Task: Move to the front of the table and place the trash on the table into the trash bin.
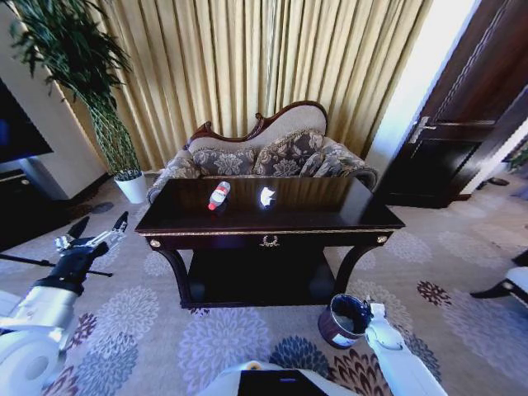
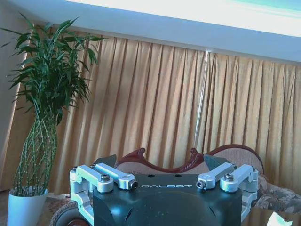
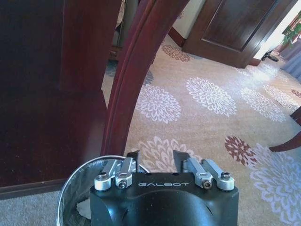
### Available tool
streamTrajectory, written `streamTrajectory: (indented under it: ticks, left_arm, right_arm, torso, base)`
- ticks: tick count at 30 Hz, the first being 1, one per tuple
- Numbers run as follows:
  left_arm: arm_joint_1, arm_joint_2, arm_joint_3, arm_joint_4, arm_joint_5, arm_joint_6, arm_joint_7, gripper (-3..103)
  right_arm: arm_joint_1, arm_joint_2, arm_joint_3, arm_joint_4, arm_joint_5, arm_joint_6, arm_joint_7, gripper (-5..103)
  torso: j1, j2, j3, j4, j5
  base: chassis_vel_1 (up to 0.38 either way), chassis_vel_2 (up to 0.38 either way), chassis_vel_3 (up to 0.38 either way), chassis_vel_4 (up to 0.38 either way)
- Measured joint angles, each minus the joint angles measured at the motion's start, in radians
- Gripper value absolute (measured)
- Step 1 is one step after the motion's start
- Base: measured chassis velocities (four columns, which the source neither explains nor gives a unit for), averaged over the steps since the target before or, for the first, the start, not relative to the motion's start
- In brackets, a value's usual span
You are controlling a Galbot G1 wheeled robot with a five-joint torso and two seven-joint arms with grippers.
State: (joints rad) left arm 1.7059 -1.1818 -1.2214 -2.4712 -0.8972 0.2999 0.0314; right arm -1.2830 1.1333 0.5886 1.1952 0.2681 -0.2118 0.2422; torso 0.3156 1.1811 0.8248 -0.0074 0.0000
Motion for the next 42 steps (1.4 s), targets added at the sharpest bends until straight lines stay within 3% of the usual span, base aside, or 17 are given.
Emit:
streamTrajectory:
  ticks: [1, 4, 6, 10, 12, 16, 29, 32, 42]
  left_arm:
    - [0.000, 0.000, 0.000, 0.000, 0.000, 0.000, 0.000, 100]
    - [-0.002, 0.000, 0.000, 0.000, -0.001, 0.000, 0.000, 100]
    - [-0.002, 0.000, 0.001, 0.000, -0.001, -0.001, 0.000, 100]
    - [0.000, -0.001, 0.000, 0.002, -0.003, -0.004, 0.001, 100]
    - [0.000, -0.001, 0.000, 0.003, -0.003, -0.006, 0.001, 100]
    - [-0.001, -0.003, -0.003, 0.005, -0.007, -0.007, 0.002, 100]
    - [-0.002, -0.008, -0.004, 0.006, -0.010, -0.007, 0.009, 100]
    - [-0.001, -0.010, -0.004, 0.009, -0.010, -0.007, 0.009, 100]
    - [-0.005, -0.015, -0.001, 0.006, -0.010, -0.006, 0.011, 100]
  right_arm:
    - [0.000, 0.000, 0.000, 0.000, 0.000, 0.000, 0.000, 40]
    - [0.000, -0.001, 0.000, 0.007, 0.002, 0.000, 0.001, 56]
    - [-0.001, -0.001, 0.001, 0.010, 0.002, 0.000, 0.001, 56]
    - [-0.007, -0.002, 0.003, 0.022, 0.004, 0.000, 0.002, 78]
    - [-0.008, -0.001, 0.003, 0.024, 0.005, 0.000, 0.002, 78]
    - [-0.012, 0.002, 0.004, 0.033, 0.007, 0.000, 0.002, 98]
    - [-0.026, 0.003, 0.033, 0.087, 0.085, -0.003, 0.002, 100]
    - [-0.058, 0.001, 0.053, 0.199, 0.164, -0.003, 0.002, 100]
    - [-0.274, 0.019, 0.155, 0.688, 0.212, 0.005, -0.048, 100]
  torso:
    - [0.000, 0.000, 0.000, 0.0000, 0.0000]
    - [0.000, 0.000, 0.000, 0.0000, -0.0001]
    - [0.000, 0.000, 0.000, 0.0000, 0.0000]
    - [0.000, 0.000, 0.000, 0.0000, 0.0000]
    - [0.000, 0.000, 0.000, 0.0000, -0.0001]
    - [0.000, 0.000, 0.000, 0.0000, -0.0001]
    - [0.000, 0.000, 0.000, -0.0003, 0.0001]
    - [0.000, 0.000, 0.000, 0.0001, 0.0001]
    - [0.000, 0.000, 0.000, -0.0004, 0.0002]
  base:
    - [0.000, 0.000, 0.000, 0.000]
    - [0.000, 0.000, 0.000, 0.000]
    - [0.000, 0.000, 0.000, 0.000]
    - [0.000, 0.000, 0.000, 0.000]
    - [0.000, 0.000, 0.000, 0.000]
    - [0.000, 0.000, 0.000, 0.000]
    - [0.000, 0.000, 0.000, 0.000]
    - [0.000, 0.000, 0.000, 0.000]
    - [0.000, 0.000, 0.000, 0.000]
